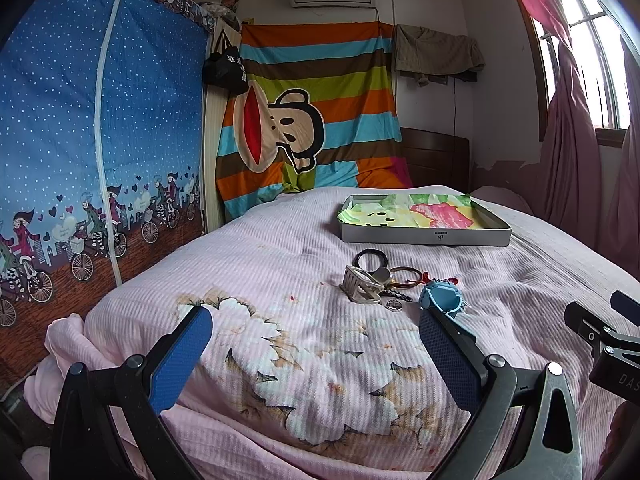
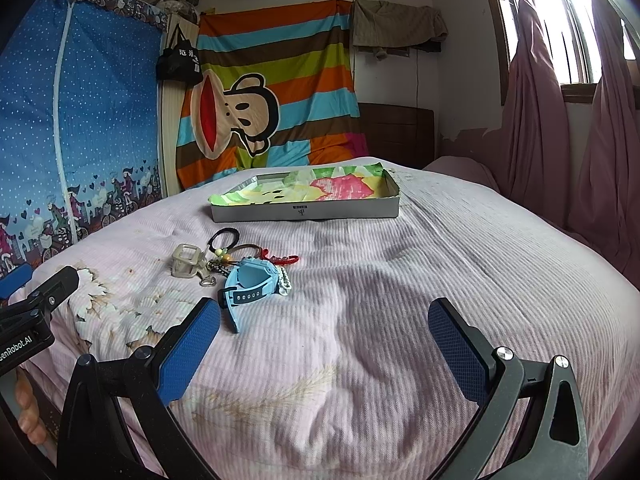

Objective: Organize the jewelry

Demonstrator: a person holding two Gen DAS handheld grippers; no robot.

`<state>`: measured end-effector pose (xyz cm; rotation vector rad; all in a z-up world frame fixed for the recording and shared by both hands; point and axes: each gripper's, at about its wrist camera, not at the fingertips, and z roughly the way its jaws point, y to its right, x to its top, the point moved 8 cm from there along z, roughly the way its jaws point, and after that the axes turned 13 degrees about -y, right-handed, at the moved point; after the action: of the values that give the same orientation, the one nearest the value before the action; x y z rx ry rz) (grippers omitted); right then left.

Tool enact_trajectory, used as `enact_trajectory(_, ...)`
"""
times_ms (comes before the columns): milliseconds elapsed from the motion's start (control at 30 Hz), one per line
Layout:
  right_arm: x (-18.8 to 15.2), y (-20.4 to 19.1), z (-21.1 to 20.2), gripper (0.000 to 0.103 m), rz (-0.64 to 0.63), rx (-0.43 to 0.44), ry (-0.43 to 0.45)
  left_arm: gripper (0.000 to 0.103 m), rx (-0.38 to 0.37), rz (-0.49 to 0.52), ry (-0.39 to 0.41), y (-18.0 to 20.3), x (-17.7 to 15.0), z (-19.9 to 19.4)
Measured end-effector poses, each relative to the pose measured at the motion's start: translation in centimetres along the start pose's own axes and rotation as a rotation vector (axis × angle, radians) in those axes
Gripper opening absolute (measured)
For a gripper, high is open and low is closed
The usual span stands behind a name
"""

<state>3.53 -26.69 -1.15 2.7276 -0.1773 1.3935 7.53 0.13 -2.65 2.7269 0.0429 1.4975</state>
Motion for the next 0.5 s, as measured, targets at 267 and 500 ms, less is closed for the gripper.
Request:
enact_trajectory(267, -0.05, 0.05, 0.06, 0.102, 0.001, 0.0, 0.0, 0.103, 0.0, -0.001, 0.001, -0.02, 0.01, -0.03)
enact_trajectory(500, -0.28, 0.38, 0.11, 0.102, 0.006, -0.001, 0.0, 0.103, 0.0, -0.001, 0.001, -0.01, 0.0, -0.02)
